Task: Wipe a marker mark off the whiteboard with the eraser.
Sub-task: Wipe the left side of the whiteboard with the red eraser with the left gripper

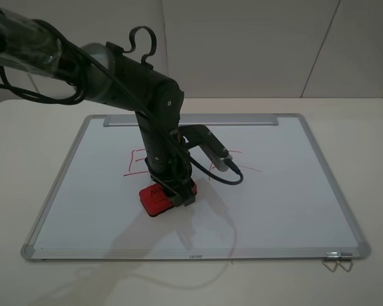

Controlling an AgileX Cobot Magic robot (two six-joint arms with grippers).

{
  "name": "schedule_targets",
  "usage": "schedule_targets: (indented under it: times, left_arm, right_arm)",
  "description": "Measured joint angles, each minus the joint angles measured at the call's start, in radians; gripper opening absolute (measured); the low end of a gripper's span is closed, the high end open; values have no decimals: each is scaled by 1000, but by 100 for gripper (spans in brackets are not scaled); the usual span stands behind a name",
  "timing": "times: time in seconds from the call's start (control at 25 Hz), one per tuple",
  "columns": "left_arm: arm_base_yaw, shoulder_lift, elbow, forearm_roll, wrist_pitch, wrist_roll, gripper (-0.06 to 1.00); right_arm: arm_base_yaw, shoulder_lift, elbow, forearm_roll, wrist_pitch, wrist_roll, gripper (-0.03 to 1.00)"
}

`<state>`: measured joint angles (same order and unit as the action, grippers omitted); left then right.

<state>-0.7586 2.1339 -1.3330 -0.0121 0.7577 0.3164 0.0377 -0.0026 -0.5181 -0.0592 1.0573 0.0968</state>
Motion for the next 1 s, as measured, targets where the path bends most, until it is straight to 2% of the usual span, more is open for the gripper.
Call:
schedule_targets:
  times: [0.2, 0.36, 0.76, 1.0]
  left_arm:
    - [0, -7, 0, 0, 15, -12, 57]
    - [15, -55, 0, -2, 19, -63, 57]
    - [125, -133, 0, -1, 111, -172, 57]
    - [220, -170, 0, -1, 140, -239, 57]
  right_arm:
    - [0, 0, 0, 0, 0, 0, 72]
    - [0, 0, 0, 0, 0, 0, 72]
    - [0, 0, 0, 0, 0, 0, 72]
    - [0, 0, 0, 0, 0, 0, 72]
